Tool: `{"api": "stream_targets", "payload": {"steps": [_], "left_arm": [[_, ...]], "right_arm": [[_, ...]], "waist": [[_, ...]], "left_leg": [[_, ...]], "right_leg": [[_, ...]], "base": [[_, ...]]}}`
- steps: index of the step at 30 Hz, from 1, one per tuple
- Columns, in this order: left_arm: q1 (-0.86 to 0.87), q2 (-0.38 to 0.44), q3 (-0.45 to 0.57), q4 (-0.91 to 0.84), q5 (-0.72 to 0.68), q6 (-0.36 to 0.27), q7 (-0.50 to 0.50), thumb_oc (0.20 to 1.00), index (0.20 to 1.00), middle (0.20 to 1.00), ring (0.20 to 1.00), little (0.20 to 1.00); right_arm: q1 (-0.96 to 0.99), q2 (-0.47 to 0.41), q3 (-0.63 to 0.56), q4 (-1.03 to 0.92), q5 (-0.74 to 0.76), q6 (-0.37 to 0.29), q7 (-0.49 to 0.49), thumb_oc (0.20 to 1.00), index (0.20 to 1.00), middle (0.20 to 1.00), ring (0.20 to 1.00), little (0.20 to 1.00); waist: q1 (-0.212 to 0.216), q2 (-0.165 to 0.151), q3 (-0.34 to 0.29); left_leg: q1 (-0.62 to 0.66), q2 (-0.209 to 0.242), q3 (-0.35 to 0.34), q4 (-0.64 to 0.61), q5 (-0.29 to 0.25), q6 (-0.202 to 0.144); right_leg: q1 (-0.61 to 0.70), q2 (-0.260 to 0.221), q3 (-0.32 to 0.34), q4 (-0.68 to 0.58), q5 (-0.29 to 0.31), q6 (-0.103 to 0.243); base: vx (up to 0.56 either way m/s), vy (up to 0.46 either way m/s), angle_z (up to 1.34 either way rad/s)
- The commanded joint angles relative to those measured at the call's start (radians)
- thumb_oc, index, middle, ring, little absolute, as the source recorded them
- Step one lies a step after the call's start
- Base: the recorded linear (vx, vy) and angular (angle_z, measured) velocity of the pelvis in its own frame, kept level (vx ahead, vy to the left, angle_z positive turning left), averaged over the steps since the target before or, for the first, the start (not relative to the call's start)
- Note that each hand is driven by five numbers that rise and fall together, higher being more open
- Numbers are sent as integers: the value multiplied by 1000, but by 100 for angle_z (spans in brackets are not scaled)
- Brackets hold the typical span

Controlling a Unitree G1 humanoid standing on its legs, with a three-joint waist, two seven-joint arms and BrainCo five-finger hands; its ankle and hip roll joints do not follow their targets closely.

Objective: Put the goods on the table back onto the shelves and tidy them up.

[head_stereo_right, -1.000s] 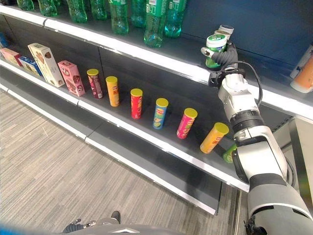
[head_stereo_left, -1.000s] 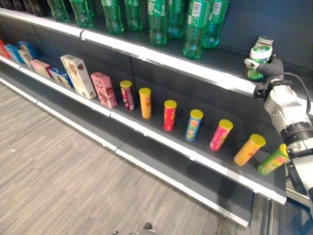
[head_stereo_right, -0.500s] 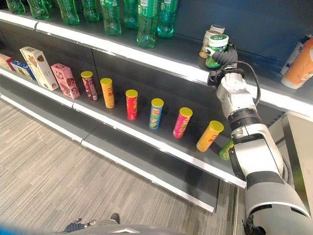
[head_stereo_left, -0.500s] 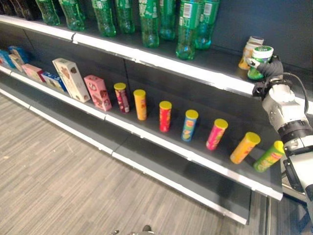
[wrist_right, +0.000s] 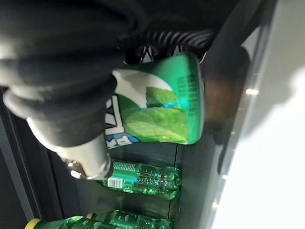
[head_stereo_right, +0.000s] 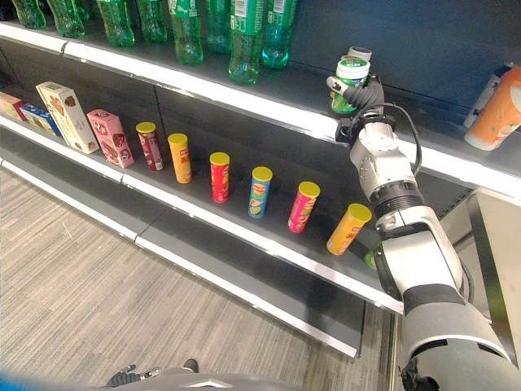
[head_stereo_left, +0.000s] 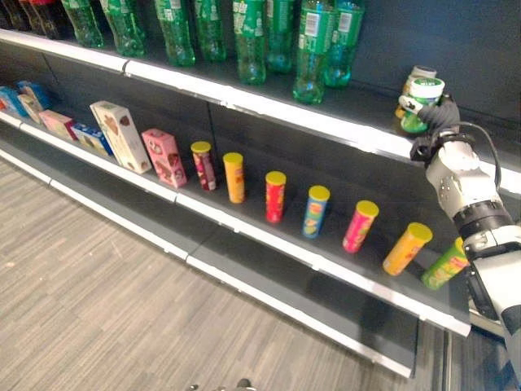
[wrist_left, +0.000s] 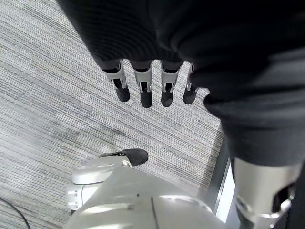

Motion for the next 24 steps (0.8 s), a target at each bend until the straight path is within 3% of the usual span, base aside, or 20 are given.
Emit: {"api": "stream_targets", "payload": {"steps": [1, 12, 13, 14, 24], "left_arm": [[-57, 20, -39, 59, -44, -10, 12, 1000, 1000, 1000, 1000, 1000], [-54, 20, -34, 63, -43, -11, 14, 1000, 1000, 1000, 1000, 1000], [-53, 20, -35, 63, -43, -11, 15, 1000, 1000, 1000, 1000, 1000], [-51, 19, -37, 62, -43, -11, 15, 1000, 1000, 1000, 1000, 1000], [-54, 20, -36, 63, -46, -9, 17, 1000, 1000, 1000, 1000, 1000]], "right_arm": [[-151, -21, 32, 26, 19, -44, -3, 200, 200, 200, 200, 200], [-147, -12, 35, 45, 0, -38, -3, 200, 200, 200, 200, 200], [-149, -11, 36, 44, -4, -39, -6, 636, 636, 636, 636, 636], [-150, -10, 35, 43, -4, -39, -6, 1000, 1000, 1000, 1000, 1000], [-150, -8, 36, 35, -7, -42, -6, 1000, 1000, 1000, 1000, 1000]], "waist": [[19, -22, 16], [24, -23, 16], [24, -22, 16], [24, -22, 16], [22, -20, 16]], "left_leg": [[14, 32, -10, 43, -99, -34], [19, 28, -11, 37, -99, -32], [20, 27, -12, 37, -99, -32], [20, 27, -12, 37, -99, -32], [23, 27, -12, 35, -99, -33]], "right_leg": [[-13, -15, -2, 57, -51, -10], [-13, -18, -3, 57, -47, -7], [-13, -18, -3, 56, -47, -7], [-13, -18, -3, 56, -47, -7], [-12, -16, 0, 54, -47, -8]], "base": [[0, 0, 0], [0, 0, 0], [0, 0, 0], [0, 0, 0], [0, 0, 0]]}}
